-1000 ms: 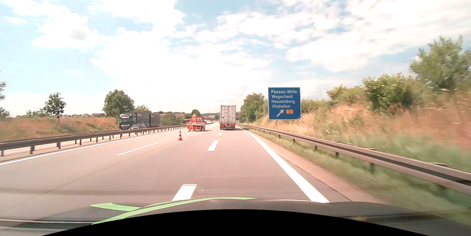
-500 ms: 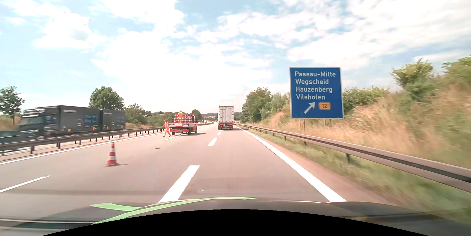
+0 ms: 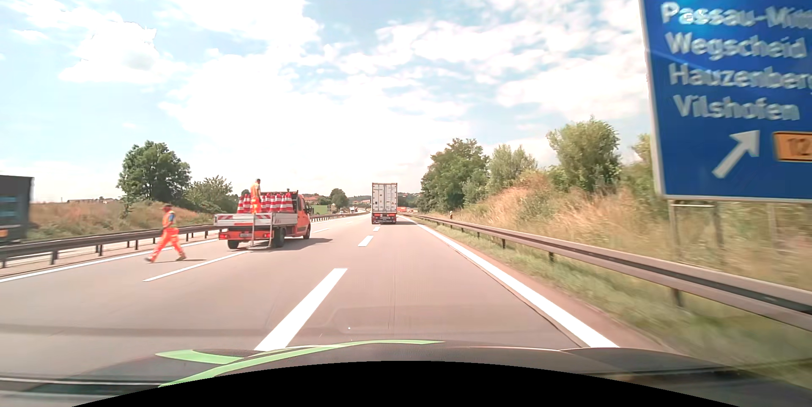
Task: Follow the waypoints while adhering to traffic rules and regulations
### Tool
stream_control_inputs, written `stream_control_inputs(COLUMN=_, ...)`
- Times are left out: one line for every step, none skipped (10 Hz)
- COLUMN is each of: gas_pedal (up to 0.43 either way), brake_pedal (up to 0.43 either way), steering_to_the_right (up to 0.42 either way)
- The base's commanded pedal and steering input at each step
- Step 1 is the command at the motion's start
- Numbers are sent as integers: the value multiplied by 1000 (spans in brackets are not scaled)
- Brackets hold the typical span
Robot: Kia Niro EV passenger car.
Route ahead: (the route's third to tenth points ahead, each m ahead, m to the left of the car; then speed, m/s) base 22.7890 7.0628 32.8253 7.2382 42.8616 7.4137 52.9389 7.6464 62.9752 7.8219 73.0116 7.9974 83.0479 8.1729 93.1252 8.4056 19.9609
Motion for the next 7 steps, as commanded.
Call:
stream_control_inputs(gas_pedal=0, brake_pedal=0, steering_to_the_right=-4)
stream_control_inputs(gas_pedal=0, brake_pedal=0, steering_to_the_right=-5)
stream_control_inputs(gas_pedal=0, brake_pedal=0, steering_to_the_right=-5)
stream_control_inputs(gas_pedal=0, brake_pedal=0, steering_to_the_right=-5)
stream_control_inputs(gas_pedal=0, brake_pedal=0, steering_to_the_right=-5)
stream_control_inputs(gas_pedal=0, brake_pedal=0, steering_to_the_right=-6)
stream_control_inputs(gas_pedal=0, brake_pedal=0, steering_to_the_right=-6)
